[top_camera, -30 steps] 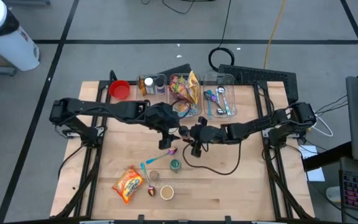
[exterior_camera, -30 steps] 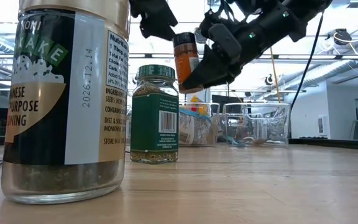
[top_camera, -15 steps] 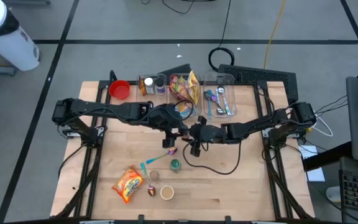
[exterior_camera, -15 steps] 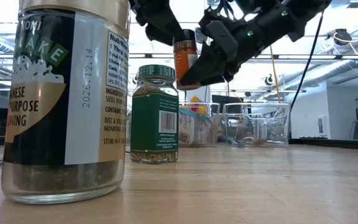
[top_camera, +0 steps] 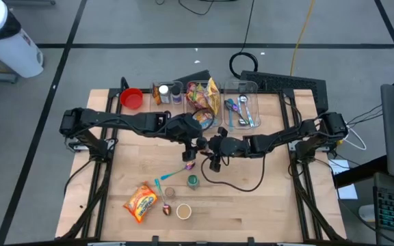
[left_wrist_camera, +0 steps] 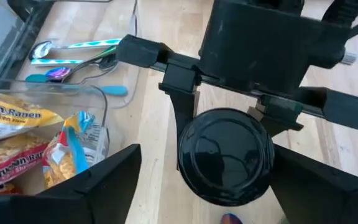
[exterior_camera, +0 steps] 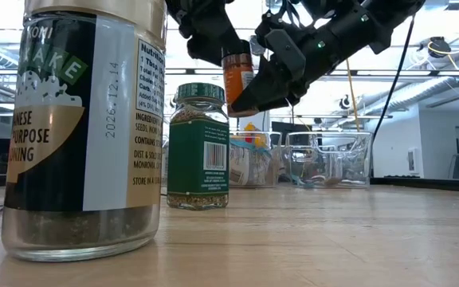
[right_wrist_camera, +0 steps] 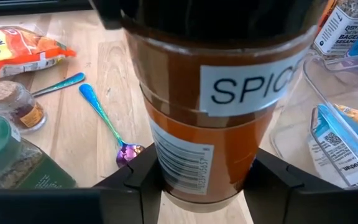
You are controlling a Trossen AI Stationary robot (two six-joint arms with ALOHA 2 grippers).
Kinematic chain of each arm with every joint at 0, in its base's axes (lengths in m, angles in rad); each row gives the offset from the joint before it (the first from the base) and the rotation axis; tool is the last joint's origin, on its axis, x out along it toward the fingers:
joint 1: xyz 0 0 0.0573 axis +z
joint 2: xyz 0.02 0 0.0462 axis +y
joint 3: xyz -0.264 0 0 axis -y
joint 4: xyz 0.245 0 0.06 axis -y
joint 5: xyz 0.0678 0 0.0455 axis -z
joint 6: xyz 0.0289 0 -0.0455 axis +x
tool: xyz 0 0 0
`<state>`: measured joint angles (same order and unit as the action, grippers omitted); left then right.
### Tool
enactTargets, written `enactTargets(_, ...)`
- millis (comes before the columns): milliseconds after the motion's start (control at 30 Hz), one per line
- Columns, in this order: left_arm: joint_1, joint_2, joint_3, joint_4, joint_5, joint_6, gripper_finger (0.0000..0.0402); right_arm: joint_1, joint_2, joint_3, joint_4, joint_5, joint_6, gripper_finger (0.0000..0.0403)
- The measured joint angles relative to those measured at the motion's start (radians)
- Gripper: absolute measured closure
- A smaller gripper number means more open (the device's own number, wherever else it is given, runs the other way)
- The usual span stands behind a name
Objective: Pick & Place Food Item
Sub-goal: Put the orange seasoning bottle into the left transparent bin
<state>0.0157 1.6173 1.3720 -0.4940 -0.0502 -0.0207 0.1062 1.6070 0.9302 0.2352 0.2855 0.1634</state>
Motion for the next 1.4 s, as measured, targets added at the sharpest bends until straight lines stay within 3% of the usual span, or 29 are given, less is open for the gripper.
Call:
enactTargets(233, -0.007, 0.000, 0.000, 0.036, -0.003, 0.023, 0.0061, 0.000, 0.000, 0.000, -0.002, -0.003, 0.000, 0.0244)
enactTargets(333, -0.015, -0.001, 0.000, 0.015, -0.001, 0.047, 0.0100, 0.000, 0.000, 0.000, -0.002, -0.003, 0.000, 0.0242)
enactTargets(500, -0.014, -0.001, 0.000, 0.003, 0.010, 0.034, 0.0196, 0.000, 0.000, 0.000, -0.002, -0.003, 0.000, 0.0240)
enactTargets(667, -0.014, -0.002, 0.000, 0.003, 0.009, 0.040, 0.0197, 0.000, 0.000, -0.001, -0.002, -0.003, 0.004, 0.0222)
enactTargets(833, -0.012, -0.059, -0.001, -0.056, -0.027, 0.041, 0.0197, 0.000, -0.007, 0.002, -0.034, 0.002, 0.038, 0.0168)
enactTargets(1100, 0.022, -0.211, -0.008, -0.221, -0.218, 0.024, 0.0197, 0.030, -0.155, -0.002, -0.158, -0.003, 0.059, 0.0083)
enactTargets(1233, 0.095, -0.299, -0.067, -0.215, -0.283, 0.018, 0.0197, 0.063, -0.226, -0.037, -0.171, -0.002, 0.059, 0.0073)
enactTargets(1400, 0.271, -0.395, -0.227, -0.132, -0.249, 0.018, 0.0197, 0.087, -0.327, -0.117, -0.102, 0.000, 0.060, 0.0080)
